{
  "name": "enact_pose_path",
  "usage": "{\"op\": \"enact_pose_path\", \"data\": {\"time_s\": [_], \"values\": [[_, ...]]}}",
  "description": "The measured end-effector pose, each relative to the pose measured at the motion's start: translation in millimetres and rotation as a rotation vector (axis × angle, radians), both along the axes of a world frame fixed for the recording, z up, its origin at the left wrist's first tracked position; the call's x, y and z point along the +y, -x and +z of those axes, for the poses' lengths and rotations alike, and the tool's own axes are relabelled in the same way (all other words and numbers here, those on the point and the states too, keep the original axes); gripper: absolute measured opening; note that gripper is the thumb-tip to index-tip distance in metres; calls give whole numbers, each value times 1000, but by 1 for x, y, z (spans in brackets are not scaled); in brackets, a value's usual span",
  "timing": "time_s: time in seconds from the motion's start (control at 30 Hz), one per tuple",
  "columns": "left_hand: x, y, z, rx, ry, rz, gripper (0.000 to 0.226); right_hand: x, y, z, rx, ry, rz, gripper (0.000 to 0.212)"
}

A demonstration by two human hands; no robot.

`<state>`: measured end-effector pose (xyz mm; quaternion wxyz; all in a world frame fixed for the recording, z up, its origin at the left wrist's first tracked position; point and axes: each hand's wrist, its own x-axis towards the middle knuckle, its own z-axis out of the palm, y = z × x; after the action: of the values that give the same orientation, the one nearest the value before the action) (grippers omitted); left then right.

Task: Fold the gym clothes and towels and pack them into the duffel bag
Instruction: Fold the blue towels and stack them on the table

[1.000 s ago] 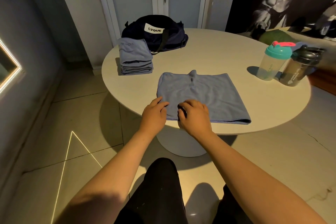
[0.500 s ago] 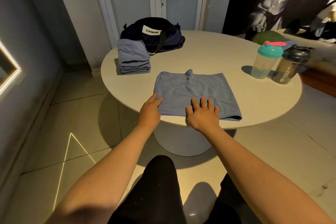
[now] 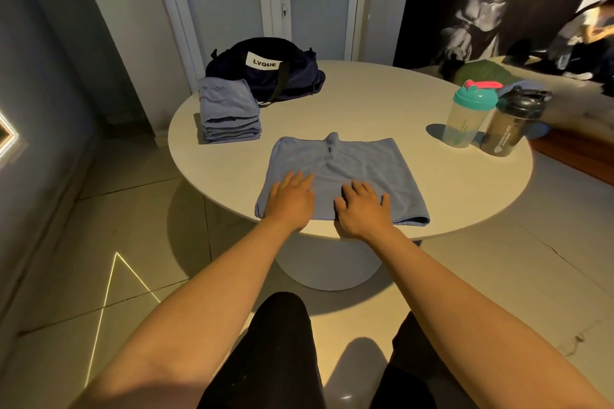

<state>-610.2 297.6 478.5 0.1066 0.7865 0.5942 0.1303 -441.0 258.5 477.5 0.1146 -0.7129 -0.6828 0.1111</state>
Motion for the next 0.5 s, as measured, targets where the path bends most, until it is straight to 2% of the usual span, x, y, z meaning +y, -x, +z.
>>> {"op": "enact_pose_path", "data": {"time_s": [0.07, 0.17, 0.33, 0.4, 0.5], "values": [[3, 2, -7, 86, 65, 36, 53, 1, -15, -2, -11, 43, -132, 54], [3, -2, -8, 78, 76, 71, 55, 5, -23, 2, -20, 90, -242, 64], [24, -16, 16, 2, -27, 98, 40, 39, -18, 11, -5, -111, -15, 49], [40, -23, 20, -57, -68, 23, 40, 58, -21, 13, 1, -116, 39, 48], [64, -34, 15, -117, -7, -38, 47, 79, -30, 11, 8, -47, 54, 48]]}}
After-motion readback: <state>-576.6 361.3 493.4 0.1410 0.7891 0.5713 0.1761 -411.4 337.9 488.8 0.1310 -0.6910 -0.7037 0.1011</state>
